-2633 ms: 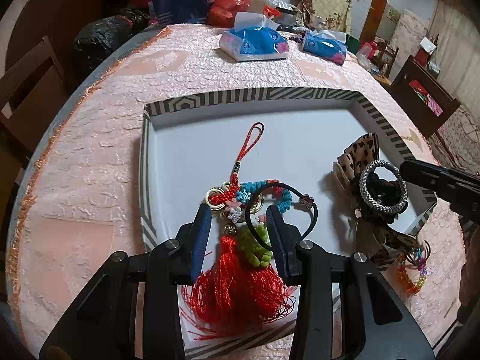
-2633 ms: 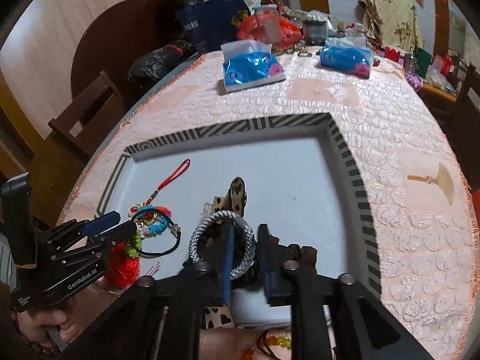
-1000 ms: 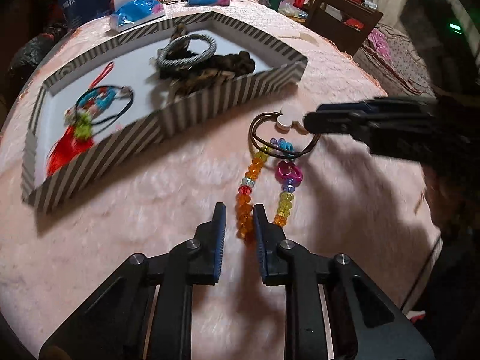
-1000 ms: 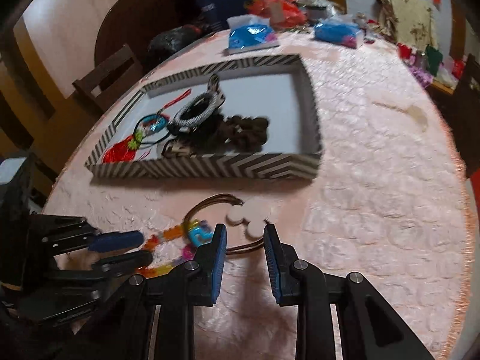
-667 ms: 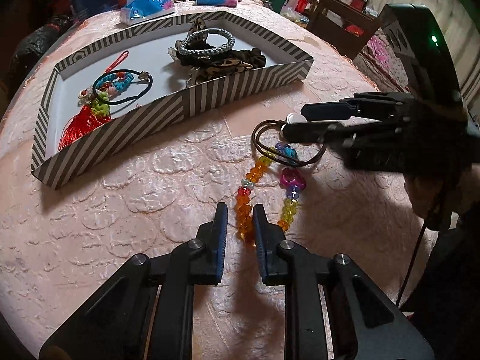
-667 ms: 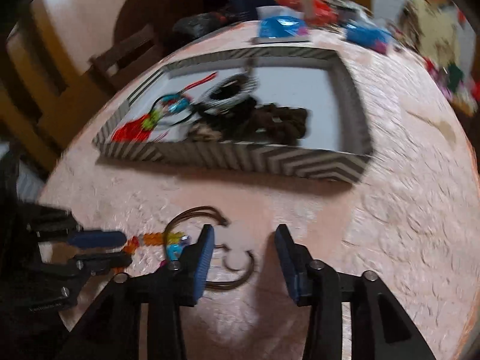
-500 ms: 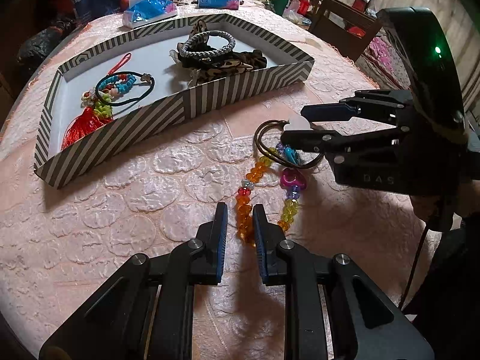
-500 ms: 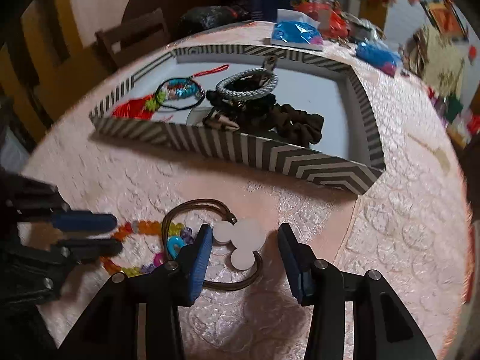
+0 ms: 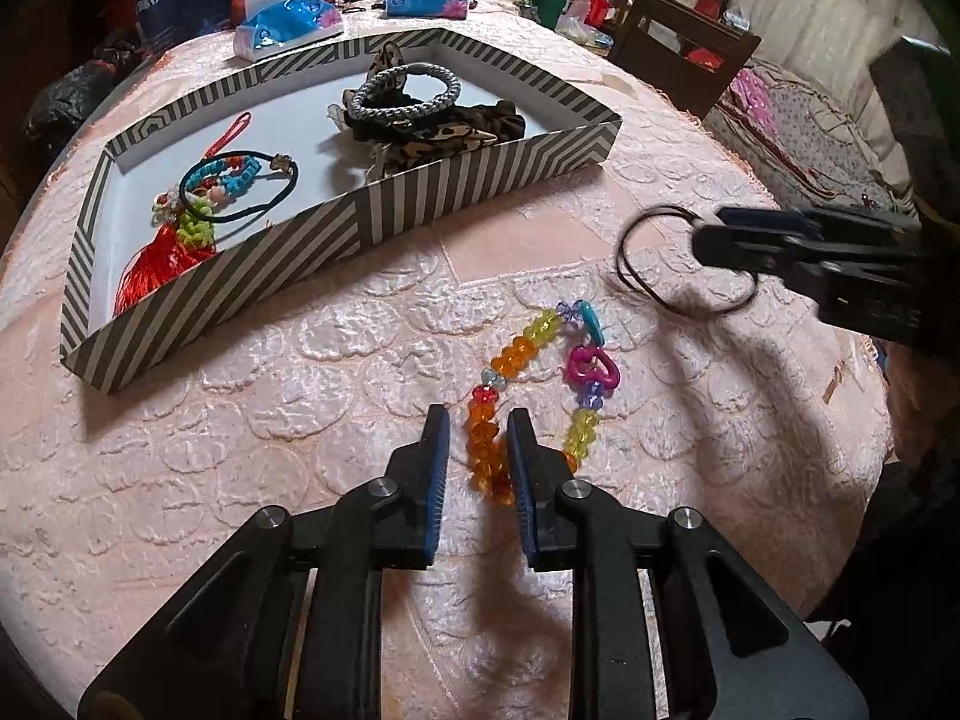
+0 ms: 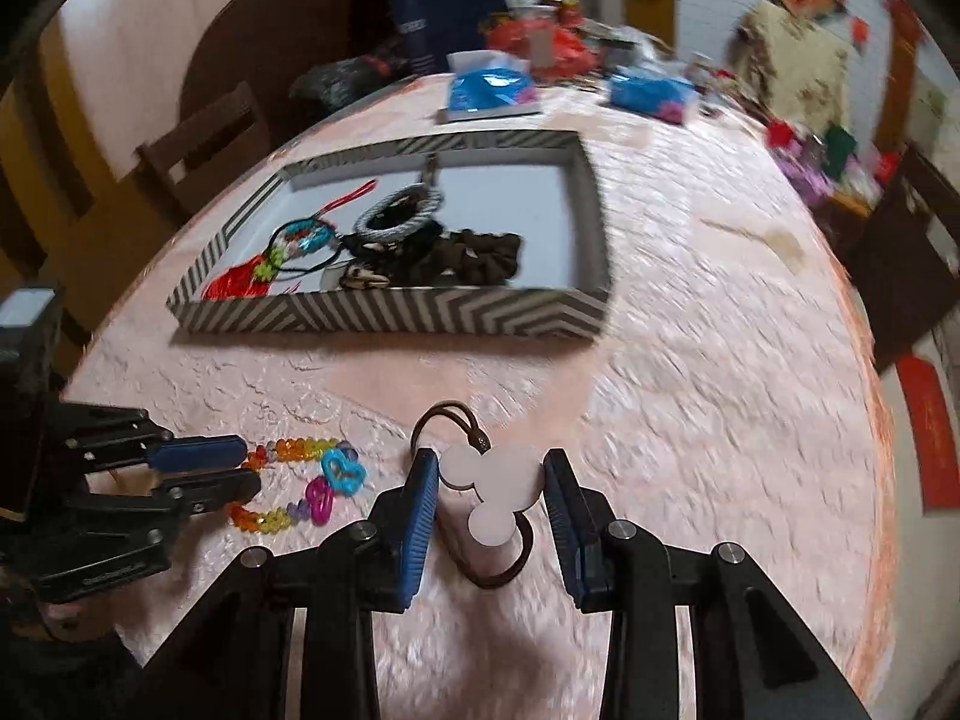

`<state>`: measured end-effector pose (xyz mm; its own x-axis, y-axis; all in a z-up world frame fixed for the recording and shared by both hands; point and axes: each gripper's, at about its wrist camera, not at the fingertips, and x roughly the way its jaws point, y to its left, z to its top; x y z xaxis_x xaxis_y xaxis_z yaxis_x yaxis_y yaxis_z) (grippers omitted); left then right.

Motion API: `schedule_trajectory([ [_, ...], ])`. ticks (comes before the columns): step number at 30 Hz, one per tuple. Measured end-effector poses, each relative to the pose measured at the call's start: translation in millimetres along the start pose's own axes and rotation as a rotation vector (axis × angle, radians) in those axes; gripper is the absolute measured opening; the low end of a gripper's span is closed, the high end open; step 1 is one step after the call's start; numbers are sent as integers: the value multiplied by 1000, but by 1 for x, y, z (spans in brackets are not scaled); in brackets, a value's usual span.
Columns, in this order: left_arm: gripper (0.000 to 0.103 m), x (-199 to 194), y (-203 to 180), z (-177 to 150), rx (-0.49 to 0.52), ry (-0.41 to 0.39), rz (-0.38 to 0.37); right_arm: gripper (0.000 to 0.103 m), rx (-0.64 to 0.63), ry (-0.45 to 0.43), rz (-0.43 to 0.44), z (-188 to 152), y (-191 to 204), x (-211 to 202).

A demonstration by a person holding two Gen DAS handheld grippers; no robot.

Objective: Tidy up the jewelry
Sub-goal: 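Grasp the rainbow beaded bracelet with the left tool while the right tool grasps the brown flower-charm cord, then lift the beaded bracelet with the left tool while the right tool holds the flower-charm cord raised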

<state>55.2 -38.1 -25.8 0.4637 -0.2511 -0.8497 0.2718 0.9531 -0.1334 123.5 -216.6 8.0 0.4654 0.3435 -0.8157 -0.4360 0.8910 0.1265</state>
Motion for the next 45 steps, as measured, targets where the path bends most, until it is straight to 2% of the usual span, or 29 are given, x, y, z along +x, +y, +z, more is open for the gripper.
schedule_trajectory([
  [2, 26, 1, -4, 1, 19, 2, 7, 34, 29, 5, -13, -7, 0, -6],
  [4, 23, 2, -9, 0, 46, 2, 30, 34, 40, 13, -18, -12, 3, -10],
  [5, 8, 2, -10, 0, 49, 7, 38, 34, 44, 15, -17, -16, 6, -12],
  [8, 8, -1, -9, -1, 34, 28, 12, 34, 53, 23, -13, -24, 13, -16],
  [17, 8, -54, -2, 1, 3, -36, -11, 34, 81, 12, 16, -36, 27, -35],
  [21, 8, -74, -2, 2, -13, -63, 15, 34, 77, 9, -1, -39, 36, -43],
  [28, 8, -94, 0, -7, -40, -107, 108, 34, 59, 8, -27, -47, 49, -57],
  [35, 8, -106, 2, -17, -52, -121, 116, 34, 45, 7, -57, -52, 60, -72],
  [45, 8, -122, 9, -14, -69, -154, 132, 34, 15, -16, -82, -42, 72, -83],
])
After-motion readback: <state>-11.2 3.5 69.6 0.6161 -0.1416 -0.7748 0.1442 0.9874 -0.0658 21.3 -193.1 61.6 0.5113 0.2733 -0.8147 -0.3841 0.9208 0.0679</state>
